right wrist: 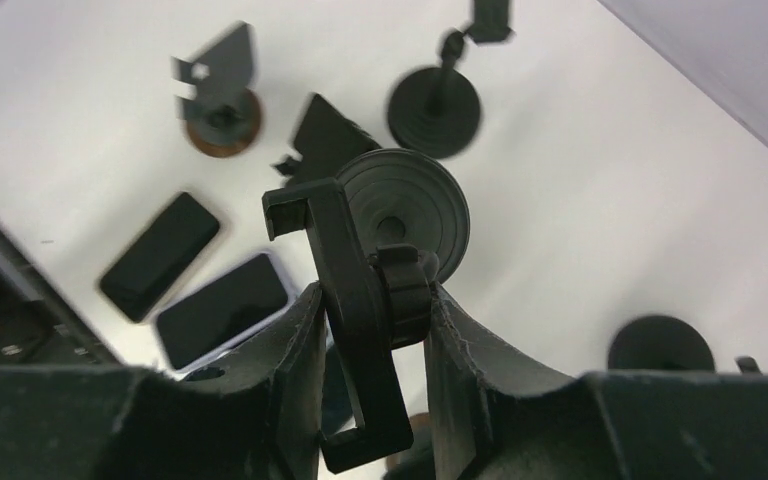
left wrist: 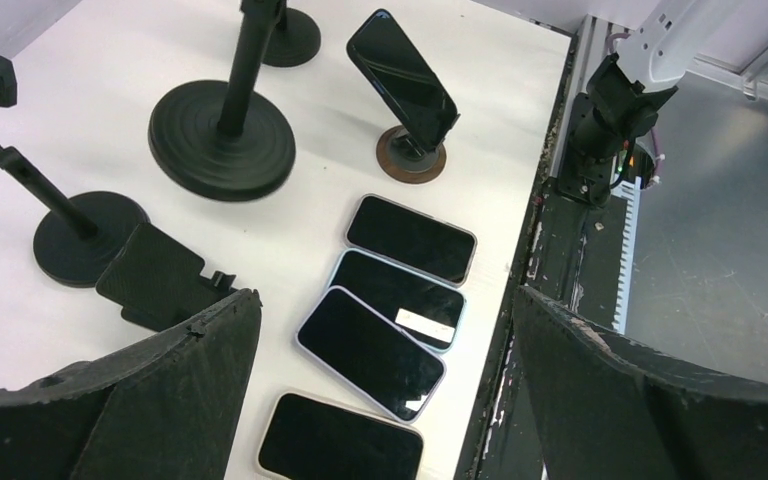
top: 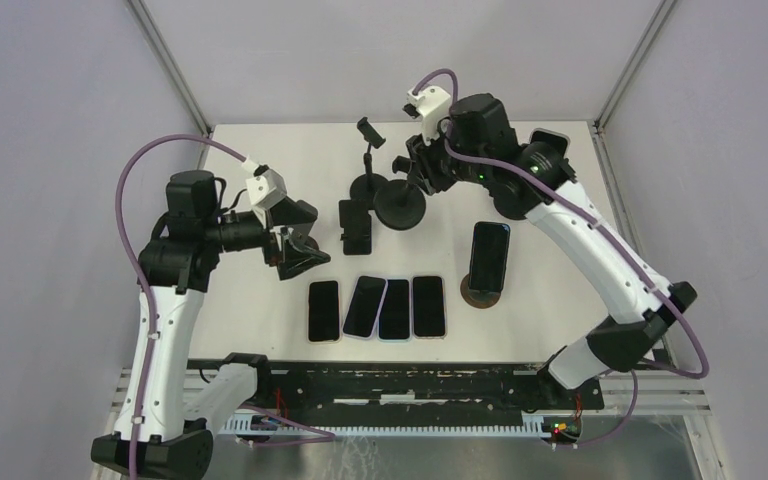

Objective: Remove the phone from the phone stand

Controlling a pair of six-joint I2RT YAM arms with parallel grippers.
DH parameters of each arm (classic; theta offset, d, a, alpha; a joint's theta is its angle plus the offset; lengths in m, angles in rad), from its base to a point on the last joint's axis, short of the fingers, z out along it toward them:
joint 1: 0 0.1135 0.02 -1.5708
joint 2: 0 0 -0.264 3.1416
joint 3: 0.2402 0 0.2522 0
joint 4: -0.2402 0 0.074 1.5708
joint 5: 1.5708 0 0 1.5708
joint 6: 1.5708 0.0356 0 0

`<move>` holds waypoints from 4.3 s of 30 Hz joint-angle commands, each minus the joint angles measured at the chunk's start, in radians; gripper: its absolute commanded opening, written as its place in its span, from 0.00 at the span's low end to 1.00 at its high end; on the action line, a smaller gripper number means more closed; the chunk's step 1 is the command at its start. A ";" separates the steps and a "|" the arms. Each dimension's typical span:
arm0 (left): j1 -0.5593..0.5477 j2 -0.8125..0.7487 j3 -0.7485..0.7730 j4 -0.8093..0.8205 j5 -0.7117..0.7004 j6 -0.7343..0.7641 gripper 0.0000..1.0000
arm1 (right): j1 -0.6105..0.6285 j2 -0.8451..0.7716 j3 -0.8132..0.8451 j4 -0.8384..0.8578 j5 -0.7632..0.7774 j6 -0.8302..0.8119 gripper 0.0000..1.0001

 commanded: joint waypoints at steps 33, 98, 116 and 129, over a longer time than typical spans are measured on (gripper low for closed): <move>0.002 0.015 0.014 -0.013 -0.016 0.006 1.00 | -0.232 0.363 0.129 0.287 0.084 -0.026 0.98; 0.003 -0.002 0.030 -0.181 -0.025 0.107 1.00 | -0.333 -0.459 -1.311 0.995 -0.175 0.309 0.00; 0.003 0.008 0.045 -0.193 -0.038 0.131 0.99 | -0.303 -0.069 -1.083 1.390 -0.530 0.526 0.00; 0.003 0.028 0.056 -0.207 -0.055 0.156 0.99 | -0.203 0.222 -0.967 1.629 -0.568 0.665 0.00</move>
